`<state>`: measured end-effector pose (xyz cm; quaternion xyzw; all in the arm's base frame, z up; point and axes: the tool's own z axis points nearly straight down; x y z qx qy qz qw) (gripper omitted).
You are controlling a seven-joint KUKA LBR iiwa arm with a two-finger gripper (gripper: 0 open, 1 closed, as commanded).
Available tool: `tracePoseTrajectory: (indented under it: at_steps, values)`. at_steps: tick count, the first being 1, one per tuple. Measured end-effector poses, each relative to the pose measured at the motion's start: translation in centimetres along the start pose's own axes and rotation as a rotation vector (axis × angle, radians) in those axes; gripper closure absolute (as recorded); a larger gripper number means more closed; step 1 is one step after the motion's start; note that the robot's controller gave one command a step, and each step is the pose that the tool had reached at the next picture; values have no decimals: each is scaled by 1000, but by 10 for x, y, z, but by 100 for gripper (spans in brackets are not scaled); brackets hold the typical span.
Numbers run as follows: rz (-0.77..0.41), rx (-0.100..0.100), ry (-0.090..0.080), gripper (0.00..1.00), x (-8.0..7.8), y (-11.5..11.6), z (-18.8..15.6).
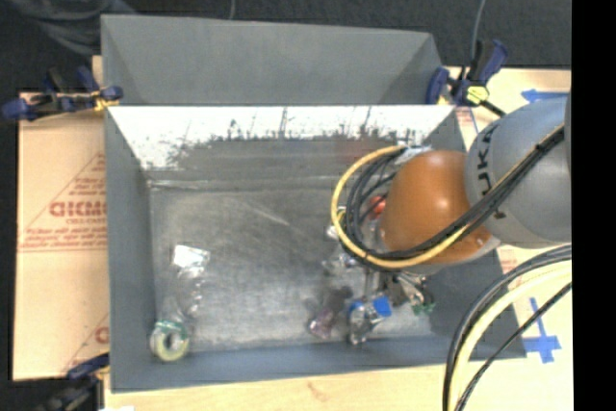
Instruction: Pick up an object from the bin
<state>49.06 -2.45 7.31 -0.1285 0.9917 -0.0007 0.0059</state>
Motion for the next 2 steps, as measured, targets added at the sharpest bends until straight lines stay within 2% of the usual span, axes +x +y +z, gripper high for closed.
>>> tracePoseTrajectory:
  at_steps: [1,2]
  values:
    - [-1,1,-2,100,-1,0,-2]
    - [-14,1,0,100,-4,11,-162]
